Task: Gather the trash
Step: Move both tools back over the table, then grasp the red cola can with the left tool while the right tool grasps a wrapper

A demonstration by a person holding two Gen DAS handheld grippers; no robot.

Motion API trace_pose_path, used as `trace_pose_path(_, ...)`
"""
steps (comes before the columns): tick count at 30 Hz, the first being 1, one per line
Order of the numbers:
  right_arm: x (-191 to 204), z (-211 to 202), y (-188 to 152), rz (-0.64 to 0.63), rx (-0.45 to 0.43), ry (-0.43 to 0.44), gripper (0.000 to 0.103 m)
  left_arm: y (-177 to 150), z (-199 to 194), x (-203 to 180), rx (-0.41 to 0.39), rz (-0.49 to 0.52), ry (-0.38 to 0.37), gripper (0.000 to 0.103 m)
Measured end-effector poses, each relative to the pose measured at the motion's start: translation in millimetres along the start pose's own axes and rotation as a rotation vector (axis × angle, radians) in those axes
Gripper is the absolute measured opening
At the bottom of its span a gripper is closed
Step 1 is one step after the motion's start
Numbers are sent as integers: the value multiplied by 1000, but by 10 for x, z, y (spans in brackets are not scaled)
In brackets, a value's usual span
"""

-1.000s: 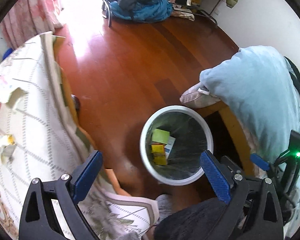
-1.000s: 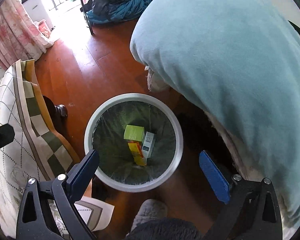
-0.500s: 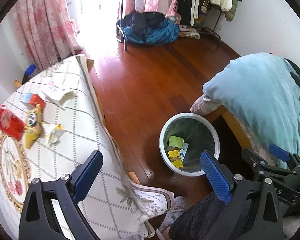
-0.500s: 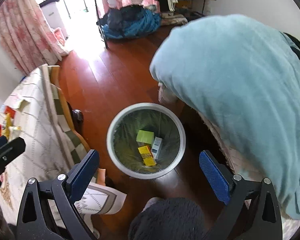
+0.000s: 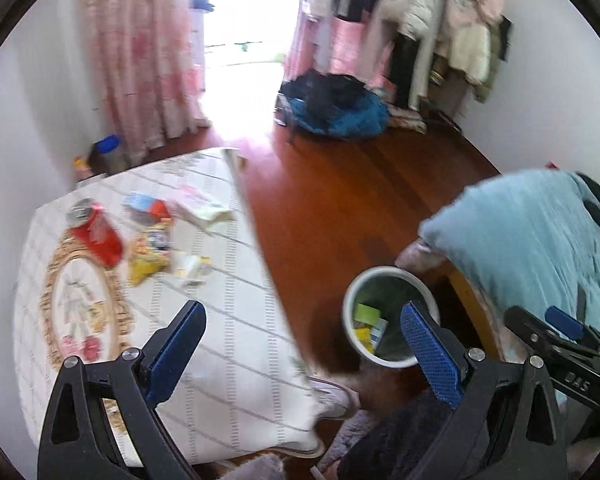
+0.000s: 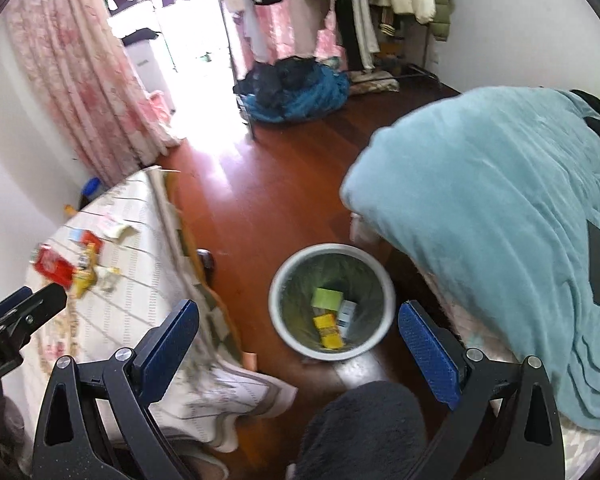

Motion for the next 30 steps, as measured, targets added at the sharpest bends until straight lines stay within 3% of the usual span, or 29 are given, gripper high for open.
trace_pose_path(3,288,-56,33,-37,6,59,101,-12,-111,390,-28,-72,61,100)
trace_pose_path(6,676,35,40,-90,40,128,101,-112,-101,936,-37,-152,173,100)
trace_pose_path(11,1412,551,-71,-184,158,234,101,-501,264,1830,49,-290,358,100)
trace_pose_path(15,1949,1073,-176,-240,260,291,101,-760,612,2330,128,-367,455,100)
trace_pose_path(19,2490,1585,-152,-315,309,309,101,-806,864,2637,167,-419,488,100)
trace_pose_path(24,3018,2094,5,-400,324,260,100,-666,1058,2854,173,-422,509,100)
trace_pose_path(26,3197,2323,47,-409,357,262,93,-569,1100,2875,169,-415,496,100)
trace_pose_path(30,3345,2693,69,-377,438,266,64,-287,1135,2835,136,-389,452,100)
Point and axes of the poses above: each gripper's, at about its wrist camera, not at the fingertips, and z roughly the way its jaws point, x to its left, y to its top, the point moved 6 cm from there along z, roughly the way its jaws point, and after that the axes turned 7 degrees about x, right-handed, at the moved point
